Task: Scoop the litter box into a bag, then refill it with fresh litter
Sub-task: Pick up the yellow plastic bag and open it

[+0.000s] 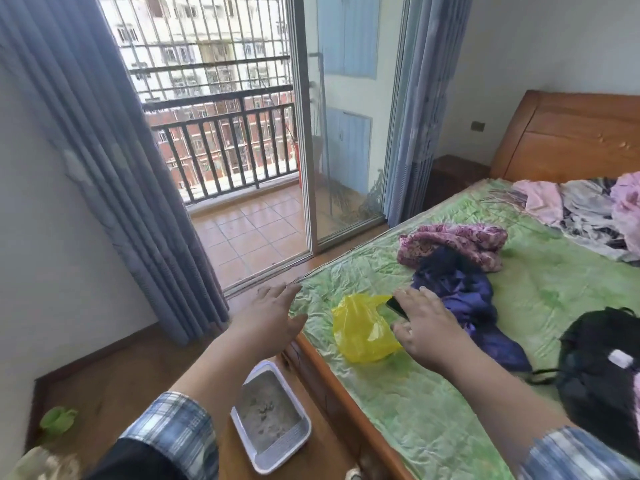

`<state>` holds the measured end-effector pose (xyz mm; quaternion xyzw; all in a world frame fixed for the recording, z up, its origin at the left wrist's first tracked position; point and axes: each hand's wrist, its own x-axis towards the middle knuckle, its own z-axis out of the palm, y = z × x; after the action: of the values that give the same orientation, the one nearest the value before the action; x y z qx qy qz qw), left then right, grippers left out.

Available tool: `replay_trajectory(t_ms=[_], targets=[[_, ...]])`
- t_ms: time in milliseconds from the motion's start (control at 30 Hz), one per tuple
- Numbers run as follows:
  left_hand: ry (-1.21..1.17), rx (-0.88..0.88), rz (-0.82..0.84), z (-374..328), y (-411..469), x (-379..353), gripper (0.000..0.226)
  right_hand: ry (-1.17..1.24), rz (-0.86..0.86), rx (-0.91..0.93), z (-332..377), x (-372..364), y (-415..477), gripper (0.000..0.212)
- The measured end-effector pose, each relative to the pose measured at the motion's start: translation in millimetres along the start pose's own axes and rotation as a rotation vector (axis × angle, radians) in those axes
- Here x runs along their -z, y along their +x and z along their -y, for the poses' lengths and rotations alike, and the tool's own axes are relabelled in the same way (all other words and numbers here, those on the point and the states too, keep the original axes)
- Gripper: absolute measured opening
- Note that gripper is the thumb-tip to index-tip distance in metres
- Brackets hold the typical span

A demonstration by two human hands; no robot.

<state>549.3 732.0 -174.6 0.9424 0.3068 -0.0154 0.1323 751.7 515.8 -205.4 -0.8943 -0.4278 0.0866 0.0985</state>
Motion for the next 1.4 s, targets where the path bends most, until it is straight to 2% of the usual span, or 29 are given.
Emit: replay_trajectory(t_ms=[100,200,400,633,733,800,933,1033,1100,1200,1400], targets=[[-0.042,0.027,0.048,0,65,-14,0.062,0.02,0.055,-0.005,-22,-19,66,0.077],[-0.05,0.041,0.112,3,125,-32,0.062,0.049,0.116,-0.044,-41,-37,124,0.066],[-0.1,0.084,0.28,14,223,-84,0.06,0.143,0.239,-0.154,-64,-88,202,0.06],[-0.196,0.112,0.469,31,347,-205,0.052,0.297,0.396,-0.411,-102,-200,262,0.06],[-0.214,0.151,0.6,41,380,-267,0.056,0.435,0.42,-0.618,-113,-255,277,0.059],[-0.244,0.178,0.635,46,397,-302,0.06,0.548,0.41,-0.83,-119,-290,281,0.054],[-0.37,0.336,0.563,56,433,-360,0.07,0.774,0.309,-1.312,-128,-352,288,0.047],[-0.499,0.5,0.497,59,454,-388,0.075,1.039,0.221,-1.594,-135,-388,289,0.062],[-0.533,0.519,0.508,57,464,-399,0.073,1.2,0.204,-1.689,-139,-407,289,0.069],[-0.598,0.496,0.529,54,467,-403,0.053,1.377,0.181,-1.678,-145,-427,288,0.046],[-0.718,0.562,0.413,61,444,-375,0.027,1.292,0.152,-1.431,-138,-398,290,0.015]])
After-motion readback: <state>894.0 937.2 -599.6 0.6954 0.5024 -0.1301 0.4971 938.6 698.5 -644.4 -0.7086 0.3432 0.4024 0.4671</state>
